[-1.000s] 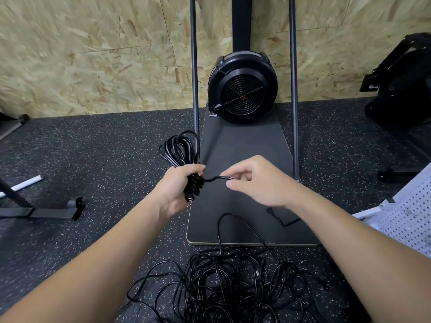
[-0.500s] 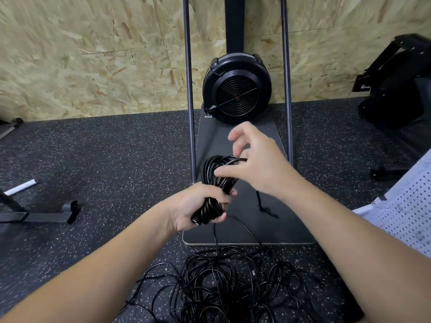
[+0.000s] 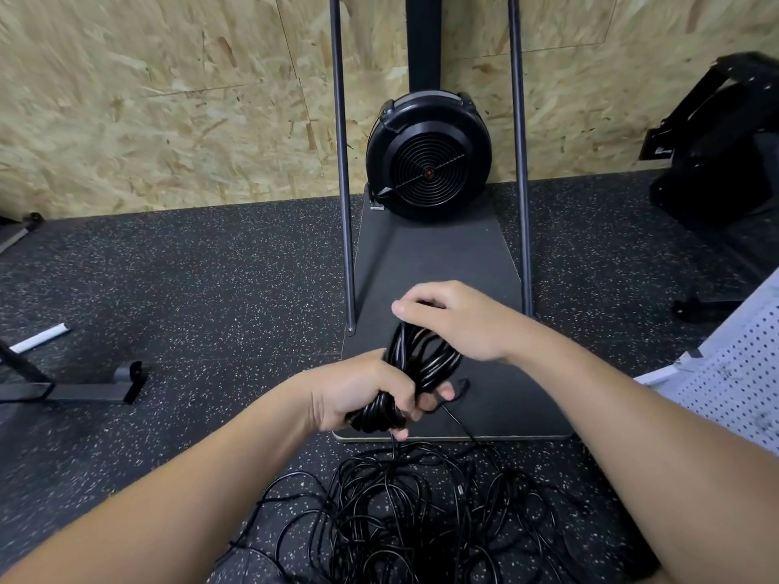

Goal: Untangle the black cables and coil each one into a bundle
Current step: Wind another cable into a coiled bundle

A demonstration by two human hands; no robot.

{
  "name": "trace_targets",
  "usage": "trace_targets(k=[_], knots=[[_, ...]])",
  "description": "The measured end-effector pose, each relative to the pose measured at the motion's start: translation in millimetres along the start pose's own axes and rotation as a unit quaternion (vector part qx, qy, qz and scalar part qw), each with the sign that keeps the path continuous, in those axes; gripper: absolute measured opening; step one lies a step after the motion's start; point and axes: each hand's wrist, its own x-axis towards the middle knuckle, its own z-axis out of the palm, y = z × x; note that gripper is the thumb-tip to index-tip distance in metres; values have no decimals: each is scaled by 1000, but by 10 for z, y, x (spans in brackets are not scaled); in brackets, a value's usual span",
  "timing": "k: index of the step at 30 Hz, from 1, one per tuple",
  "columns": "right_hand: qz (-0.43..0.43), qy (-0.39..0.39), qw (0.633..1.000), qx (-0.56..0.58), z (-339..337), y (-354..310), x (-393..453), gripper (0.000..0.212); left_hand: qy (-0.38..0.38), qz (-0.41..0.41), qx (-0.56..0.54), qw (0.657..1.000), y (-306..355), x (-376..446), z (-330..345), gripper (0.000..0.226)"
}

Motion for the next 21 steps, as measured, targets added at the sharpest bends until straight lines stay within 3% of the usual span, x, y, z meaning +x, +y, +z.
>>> trace_targets(k=[3, 8, 13, 17, 21], knots=[[13, 8, 998, -60, -21, 11, 4, 68, 29, 17, 69, 997, 23, -29, 16, 58], [20, 14, 1000, -14, -48, 46, 21, 82, 121, 48, 164, 978, 35, -24, -44, 56], [27, -76, 996, 22, -212, 185, -15, 49, 153, 59, 168, 972, 19, -30, -57, 55], [42, -11, 994, 96, -162, 282, 39, 24, 187, 96, 162, 964, 56, -26, -57, 57], [29, 36, 965, 259, -151, 204, 24, 28, 203, 136, 100, 964, 94, -16, -22, 49]])
